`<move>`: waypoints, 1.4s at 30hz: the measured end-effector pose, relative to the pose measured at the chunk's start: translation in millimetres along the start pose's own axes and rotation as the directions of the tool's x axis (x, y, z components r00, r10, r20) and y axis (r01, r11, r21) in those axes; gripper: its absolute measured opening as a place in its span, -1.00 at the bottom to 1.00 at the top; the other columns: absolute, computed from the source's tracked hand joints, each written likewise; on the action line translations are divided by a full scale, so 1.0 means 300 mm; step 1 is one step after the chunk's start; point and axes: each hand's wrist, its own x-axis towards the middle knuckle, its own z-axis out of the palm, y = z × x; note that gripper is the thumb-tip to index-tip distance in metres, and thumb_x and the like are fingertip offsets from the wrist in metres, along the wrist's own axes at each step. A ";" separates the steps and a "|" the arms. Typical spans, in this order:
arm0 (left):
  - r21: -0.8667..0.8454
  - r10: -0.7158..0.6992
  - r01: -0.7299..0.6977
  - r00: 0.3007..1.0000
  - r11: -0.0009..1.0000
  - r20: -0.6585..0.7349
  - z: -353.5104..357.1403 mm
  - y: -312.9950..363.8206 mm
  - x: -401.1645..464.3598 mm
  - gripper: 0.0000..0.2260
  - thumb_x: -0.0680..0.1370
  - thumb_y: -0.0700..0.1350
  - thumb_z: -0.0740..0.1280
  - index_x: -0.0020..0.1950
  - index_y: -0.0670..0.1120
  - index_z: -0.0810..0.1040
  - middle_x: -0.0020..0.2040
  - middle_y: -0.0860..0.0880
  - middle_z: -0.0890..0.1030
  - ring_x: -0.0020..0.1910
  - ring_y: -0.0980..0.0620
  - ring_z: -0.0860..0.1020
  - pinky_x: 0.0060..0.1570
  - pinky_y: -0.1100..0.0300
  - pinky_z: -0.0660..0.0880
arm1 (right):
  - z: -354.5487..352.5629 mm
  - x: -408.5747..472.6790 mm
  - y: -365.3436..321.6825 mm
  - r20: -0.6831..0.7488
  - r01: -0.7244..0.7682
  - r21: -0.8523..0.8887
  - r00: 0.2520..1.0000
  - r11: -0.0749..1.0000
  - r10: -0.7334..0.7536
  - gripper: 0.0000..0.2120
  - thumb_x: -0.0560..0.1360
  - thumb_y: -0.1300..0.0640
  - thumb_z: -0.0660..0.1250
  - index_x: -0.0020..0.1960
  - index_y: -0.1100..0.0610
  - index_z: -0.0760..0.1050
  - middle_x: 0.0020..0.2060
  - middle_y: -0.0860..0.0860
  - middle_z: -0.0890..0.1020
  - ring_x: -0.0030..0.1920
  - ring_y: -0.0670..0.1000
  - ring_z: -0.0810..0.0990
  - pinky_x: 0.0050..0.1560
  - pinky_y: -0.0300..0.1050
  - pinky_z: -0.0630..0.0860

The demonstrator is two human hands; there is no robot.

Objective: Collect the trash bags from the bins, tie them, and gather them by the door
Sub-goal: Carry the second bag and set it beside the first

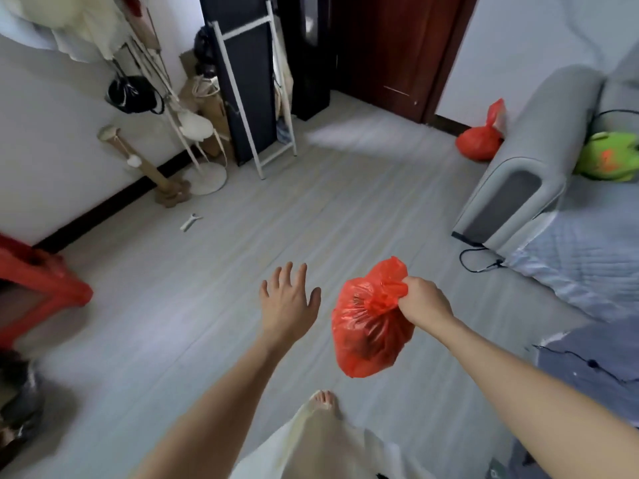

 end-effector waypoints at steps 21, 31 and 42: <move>0.060 0.282 -0.294 0.947 0.954 0.156 -0.193 0.854 2.063 -0.51 0.60 0.08 0.04 0.51 -0.01 0.04 0.53 -0.08 0.07 0.52 -0.11 -0.01 0.46 -0.14 -0.06 | -0.792 1.871 -0.016 -0.029 -0.201 0.441 0.971 0.875 0.238 -0.66 0.47 -0.09 0.26 -0.07 0.19 0.59 -0.06 0.22 0.66 0.00 0.21 0.61 -0.01 -0.03 0.51; 0.066 0.386 -0.403 0.905 0.913 0.181 -0.185 1.264 3.009 -0.48 0.60 0.06 0.05 0.51 -0.02 -0.01 0.54 -0.08 0.03 0.52 -0.11 -0.02 0.46 -0.15 -0.04 | -1.167 2.789 0.090 -0.081 -0.281 0.543 0.920 0.791 0.383 -0.72 0.46 0.06 0.26 -0.41 0.09 0.48 -0.19 0.25 0.68 -0.15 0.18 0.63 -0.21 -0.11 0.41; 0.149 0.605 -0.636 0.768 0.757 0.210 -0.263 1.929 4.046 -0.47 0.61 0.04 0.06 0.52 -0.04 -0.06 0.55 -0.09 -0.02 0.52 -0.10 -0.04 0.48 -0.12 -0.02 | -1.579 3.698 0.269 -0.038 -0.376 0.741 0.804 0.556 0.594 -0.81 0.39 0.13 0.26 -0.40 0.05 0.42 -0.33 0.12 0.56 -0.29 0.08 0.51 -0.13 0.07 0.53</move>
